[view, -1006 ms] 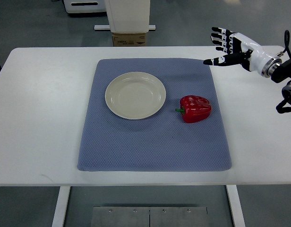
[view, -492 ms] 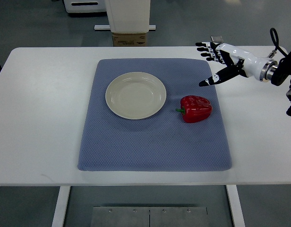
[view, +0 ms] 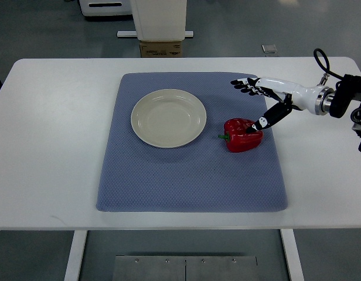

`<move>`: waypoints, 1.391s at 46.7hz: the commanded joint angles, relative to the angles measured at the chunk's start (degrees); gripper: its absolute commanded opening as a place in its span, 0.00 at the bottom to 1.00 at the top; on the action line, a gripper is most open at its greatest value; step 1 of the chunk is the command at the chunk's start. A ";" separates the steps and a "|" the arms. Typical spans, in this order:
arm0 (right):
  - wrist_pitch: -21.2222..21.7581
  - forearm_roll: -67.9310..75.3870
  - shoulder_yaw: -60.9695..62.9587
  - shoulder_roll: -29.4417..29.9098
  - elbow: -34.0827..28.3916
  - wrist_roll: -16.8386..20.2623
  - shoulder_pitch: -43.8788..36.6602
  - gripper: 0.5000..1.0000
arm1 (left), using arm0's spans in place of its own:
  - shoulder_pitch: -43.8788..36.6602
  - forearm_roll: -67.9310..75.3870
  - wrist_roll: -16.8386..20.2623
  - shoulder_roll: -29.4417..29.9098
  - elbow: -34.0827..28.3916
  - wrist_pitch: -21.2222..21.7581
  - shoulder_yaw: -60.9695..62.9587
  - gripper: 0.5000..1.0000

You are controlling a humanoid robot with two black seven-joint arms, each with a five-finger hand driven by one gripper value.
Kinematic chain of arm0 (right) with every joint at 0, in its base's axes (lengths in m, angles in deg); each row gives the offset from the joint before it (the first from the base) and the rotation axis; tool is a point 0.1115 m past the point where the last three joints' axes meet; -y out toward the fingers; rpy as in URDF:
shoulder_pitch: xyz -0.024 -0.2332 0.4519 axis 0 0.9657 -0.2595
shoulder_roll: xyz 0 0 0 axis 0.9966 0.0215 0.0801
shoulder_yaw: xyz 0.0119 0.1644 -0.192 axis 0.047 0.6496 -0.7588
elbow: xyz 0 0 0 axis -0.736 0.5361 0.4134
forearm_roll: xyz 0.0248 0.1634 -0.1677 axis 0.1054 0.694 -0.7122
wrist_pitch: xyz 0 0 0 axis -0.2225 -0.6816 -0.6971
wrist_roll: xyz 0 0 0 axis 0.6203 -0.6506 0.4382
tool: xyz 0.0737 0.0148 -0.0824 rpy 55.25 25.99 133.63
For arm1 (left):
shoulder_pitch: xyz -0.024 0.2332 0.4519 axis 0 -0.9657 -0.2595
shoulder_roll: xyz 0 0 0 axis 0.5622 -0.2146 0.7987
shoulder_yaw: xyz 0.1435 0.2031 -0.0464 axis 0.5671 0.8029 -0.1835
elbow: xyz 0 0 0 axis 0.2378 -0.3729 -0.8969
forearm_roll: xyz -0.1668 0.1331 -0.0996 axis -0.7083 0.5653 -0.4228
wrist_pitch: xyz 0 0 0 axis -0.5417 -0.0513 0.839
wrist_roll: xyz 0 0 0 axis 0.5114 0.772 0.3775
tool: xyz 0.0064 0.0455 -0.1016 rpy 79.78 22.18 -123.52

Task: Place red pepper on plate with right hand
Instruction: 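Reach the right hand over the red bell pepper, then close the right hand fingers around the red bell pepper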

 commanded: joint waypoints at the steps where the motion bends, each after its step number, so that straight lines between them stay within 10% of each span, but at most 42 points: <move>1: -0.01 -1.12 -0.86 0.13 -0.17 0.00 -0.04 0.94 | -0.06 0.00 -0.08 0.00 0.00 -0.01 0.00 1.00; 65: -1.86 -3.15 -5.78 6.02 3.17 1.93 0.40 0.79 | 0.03 0.00 0.00 0.00 0.00 -0.01 0.00 1.00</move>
